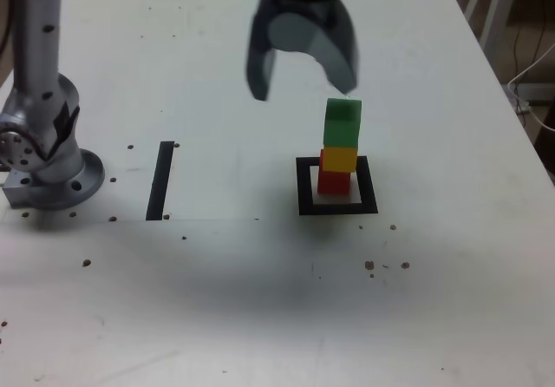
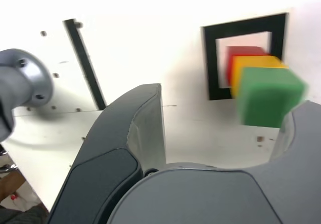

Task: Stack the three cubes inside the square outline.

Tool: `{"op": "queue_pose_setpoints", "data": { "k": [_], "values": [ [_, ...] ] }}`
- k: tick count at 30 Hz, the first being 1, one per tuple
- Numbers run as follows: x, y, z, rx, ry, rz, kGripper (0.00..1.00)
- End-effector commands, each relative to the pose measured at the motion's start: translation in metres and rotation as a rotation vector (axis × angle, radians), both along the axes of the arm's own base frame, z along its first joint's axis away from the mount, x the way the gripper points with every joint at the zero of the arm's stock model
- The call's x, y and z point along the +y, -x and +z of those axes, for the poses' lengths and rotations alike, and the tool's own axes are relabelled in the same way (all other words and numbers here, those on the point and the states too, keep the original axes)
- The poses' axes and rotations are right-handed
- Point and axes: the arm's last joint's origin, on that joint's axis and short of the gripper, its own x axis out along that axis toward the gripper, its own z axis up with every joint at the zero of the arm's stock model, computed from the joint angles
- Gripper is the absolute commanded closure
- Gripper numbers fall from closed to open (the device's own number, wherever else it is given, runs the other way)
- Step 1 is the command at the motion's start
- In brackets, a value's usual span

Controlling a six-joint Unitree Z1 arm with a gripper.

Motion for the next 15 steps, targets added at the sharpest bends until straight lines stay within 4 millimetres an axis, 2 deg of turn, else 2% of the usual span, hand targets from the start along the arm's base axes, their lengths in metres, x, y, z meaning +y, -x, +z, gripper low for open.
{"op": "queue_pose_setpoints", "data": {
  "k": [1,8,15],
  "values": [
    [0.002,0.020,0.006,0.020,-0.005,0.010,0.00],
    [0.007,0.065,0.001,0.058,-0.015,0.038,0.00],
    [0.009,0.099,-0.027,0.105,-0.010,0.065,0.00]
  ]
}}
